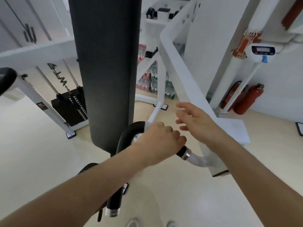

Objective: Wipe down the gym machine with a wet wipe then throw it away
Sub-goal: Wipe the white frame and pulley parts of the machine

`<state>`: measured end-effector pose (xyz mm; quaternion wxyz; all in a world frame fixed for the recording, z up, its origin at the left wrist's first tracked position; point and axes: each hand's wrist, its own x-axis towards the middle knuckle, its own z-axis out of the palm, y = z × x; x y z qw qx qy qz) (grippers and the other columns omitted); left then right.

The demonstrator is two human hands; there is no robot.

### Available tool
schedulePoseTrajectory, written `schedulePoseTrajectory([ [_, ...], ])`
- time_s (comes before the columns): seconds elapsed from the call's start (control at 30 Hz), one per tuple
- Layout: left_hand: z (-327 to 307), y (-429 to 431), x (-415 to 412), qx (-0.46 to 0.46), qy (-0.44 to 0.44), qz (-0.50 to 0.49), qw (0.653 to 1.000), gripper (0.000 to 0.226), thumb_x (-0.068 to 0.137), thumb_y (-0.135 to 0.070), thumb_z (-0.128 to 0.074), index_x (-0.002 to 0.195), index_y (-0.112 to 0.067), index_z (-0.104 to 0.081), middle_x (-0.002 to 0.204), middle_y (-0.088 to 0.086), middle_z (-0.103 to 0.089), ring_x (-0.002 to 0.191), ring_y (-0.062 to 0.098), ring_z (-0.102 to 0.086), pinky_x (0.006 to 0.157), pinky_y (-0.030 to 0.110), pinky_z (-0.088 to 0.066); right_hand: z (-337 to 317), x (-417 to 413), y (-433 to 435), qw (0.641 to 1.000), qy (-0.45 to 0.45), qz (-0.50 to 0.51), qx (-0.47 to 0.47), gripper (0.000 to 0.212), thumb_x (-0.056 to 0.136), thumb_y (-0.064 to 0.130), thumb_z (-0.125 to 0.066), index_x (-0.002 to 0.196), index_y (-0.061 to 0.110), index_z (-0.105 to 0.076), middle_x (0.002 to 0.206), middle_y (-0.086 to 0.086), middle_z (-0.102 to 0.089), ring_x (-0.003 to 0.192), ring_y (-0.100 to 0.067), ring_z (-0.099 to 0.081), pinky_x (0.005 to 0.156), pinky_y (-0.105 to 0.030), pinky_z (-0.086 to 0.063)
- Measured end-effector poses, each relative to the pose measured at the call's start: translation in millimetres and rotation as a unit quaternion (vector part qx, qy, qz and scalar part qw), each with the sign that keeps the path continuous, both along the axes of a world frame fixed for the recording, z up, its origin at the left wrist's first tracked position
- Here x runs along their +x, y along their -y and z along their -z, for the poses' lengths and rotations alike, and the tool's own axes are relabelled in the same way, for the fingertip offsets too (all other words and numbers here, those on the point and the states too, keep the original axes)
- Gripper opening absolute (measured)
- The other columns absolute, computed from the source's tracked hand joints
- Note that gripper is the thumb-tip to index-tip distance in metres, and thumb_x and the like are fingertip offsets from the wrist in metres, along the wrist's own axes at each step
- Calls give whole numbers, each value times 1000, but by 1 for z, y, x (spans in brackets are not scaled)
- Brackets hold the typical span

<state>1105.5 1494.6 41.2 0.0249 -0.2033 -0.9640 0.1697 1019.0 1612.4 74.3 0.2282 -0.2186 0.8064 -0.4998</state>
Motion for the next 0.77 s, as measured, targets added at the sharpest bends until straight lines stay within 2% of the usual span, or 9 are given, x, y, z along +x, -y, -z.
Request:
schedulePoseTrajectory([
  [0.07, 16, -36, 3, 14, -13, 63, 998, 18, 69, -13, -68, 84, -18, -59, 66, -4, -51, 57, 17, -50, 56, 28, -30, -2, -11, -14, 996, -87, -2, 4, 30, 99, 27, -49, 129, 25, -55, 104, 9, -59, 93, -9, -61, 87, -30, -50],
  [0.13, 24, -49, 4, 26, -18, 68, 997, 18, 71, -8, -59, 85, -18, -62, 66, -4, -52, 56, 17, -49, 56, 27, -34, 0, -18, -29, 982, -189, -14, 23, 27, 98, 22, -51, 123, 25, -58, 101, 9, -59, 90, -6, -57, 81, -21, -44],
  [0.23, 1, -20, 3, 29, 30, -57, 998, 25, 76, -11, -59, 98, -22, -59, 75, -4, -56, 66, 19, -56, 66, 32, -48, 9, -21, -51, 953, -295, -41, 49, 25, 95, 11, -52, 115, 18, -65, 104, 9, -55, 91, 2, -46, 82, -5, -35],
  [0.33, -21, 6, -5, -1, 62, -184, 981, 9, 89, -29, -56, 95, -24, -51, 83, -6, -57, 78, 17, -58, 77, 34, -49, 22, -15, -61, 943, -321, -75, 57, 26, 93, 6, -51, 111, 16, -67, 111, 6, -59, 101, -3, -48, 82, -4, -30],
  [0.43, -13, -25, -10, -7, 59, -160, 985, 13, 88, -21, -53, 84, -23, -40, 77, -6, -49, 77, 21, -58, 70, 32, -40, 30, -4, -64, 941, -329, -74, 40, 31, 90, 9, -46, 110, 17, -67, 111, 5, -65, 109, -9, -51, 88, -3, -28],
  [0.5, 8, -59, -8, 4, 78, -130, 988, 23, 82, -13, -55, 78, -21, -33, 75, -3, -52, 73, 23, -57, 64, 32, -32, 29, 1, -70, 944, -324, -53, 16, 34, 87, 10, -44, 110, 16, -68, 110, 5, -65, 108, -10, -53, 91, -4, -30],
  [0.6, 26, -83, -4, 16, 38, -58, 997, 30, 61, -13, -71, 65, -20, -42, 56, -4, -49, 51, 17, -48, 53, 28, -32, 25, 6, -87, 951, -308, -21, 11, 32, 90, 10, -45, 111, 16, -68, 107, 8, -66, 101, -10, -55, 83, -9, -37],
  [0.67, 28, -76, -3, 34, 7, -55, 998, 23, 57, -16, -73, 70, -19, -54, 56, -5, -48, 51, 18, -48, 53, 28, -37, 25, 11, -101, 950, -312, -20, 14, 30, 89, 10, -47, 110, 17, -68, 101, 11, -67, 91, -9, -56, 76, -13, -40],
  [0.77, 15, -46, 4, 67, -21, -84, 994, 24, 58, -33, -71, 77, -23, -61, 65, -6, -52, 61, 19, -55, 66, 31, -42, 26, 19, -116, 952, -305, -20, 14, 33, 87, 11, -45, 110, 19, -67, 94, 14, -65, 83, -6, -53, 70, -18, -44],
])
